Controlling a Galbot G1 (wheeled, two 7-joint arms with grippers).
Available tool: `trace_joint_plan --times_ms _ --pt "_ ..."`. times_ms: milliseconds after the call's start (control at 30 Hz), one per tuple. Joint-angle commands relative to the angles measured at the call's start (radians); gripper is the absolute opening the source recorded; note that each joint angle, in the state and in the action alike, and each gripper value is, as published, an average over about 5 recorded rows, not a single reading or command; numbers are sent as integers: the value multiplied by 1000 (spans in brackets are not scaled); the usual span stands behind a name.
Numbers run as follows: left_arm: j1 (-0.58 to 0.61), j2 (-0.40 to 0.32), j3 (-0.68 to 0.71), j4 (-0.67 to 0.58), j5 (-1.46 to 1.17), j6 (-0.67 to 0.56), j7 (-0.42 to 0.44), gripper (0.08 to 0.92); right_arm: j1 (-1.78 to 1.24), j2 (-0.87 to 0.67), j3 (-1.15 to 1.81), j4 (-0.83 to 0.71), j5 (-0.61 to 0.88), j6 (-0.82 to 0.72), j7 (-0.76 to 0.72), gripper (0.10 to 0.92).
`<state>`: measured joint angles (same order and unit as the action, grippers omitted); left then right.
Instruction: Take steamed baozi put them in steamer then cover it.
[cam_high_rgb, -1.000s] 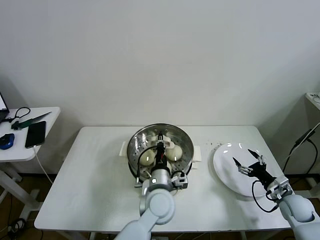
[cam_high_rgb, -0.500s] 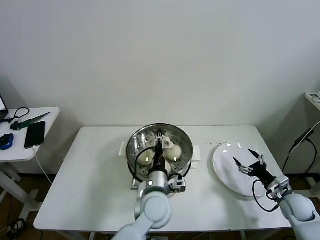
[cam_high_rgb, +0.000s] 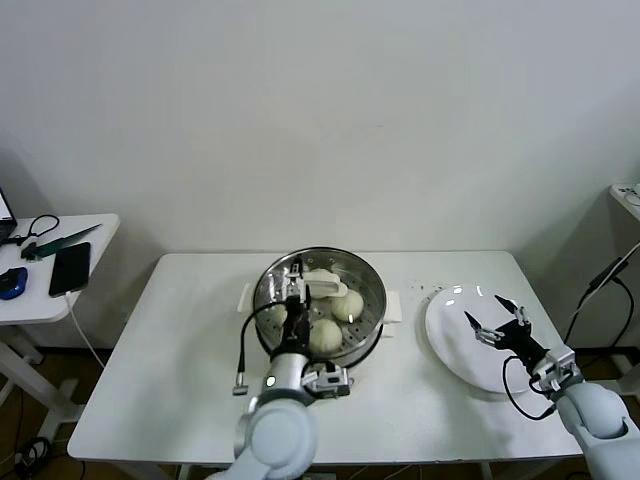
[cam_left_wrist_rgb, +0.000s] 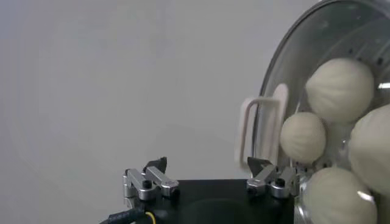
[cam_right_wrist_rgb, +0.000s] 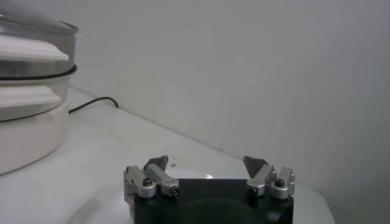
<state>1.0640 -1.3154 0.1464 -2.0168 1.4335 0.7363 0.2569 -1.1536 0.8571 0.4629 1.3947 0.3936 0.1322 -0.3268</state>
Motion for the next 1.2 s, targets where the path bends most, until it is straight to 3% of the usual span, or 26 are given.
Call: trace_joint_plan --times_ms 33,300,567,867,1200 --pt "112 110 -134 -149 -432 -139 -207 822 -6 1 16 31 11 -41 14 823" --pt "269 141 -364 -170 -860 -455 -413 823 -40 11 47 77 21 -37 35 823" --pt "400 59 -674 -133 -1260 -712 -427 823 -87 40 84 151 9 -29 53 823" --pt "486 -75 -856 -23 -1509 -772 -350 823 -143 102 114 188 15 -26 53 823" --pt "538 -87 -843 10 -1528 -783 -337 823 -205 130 158 222 69 -29 52 823"
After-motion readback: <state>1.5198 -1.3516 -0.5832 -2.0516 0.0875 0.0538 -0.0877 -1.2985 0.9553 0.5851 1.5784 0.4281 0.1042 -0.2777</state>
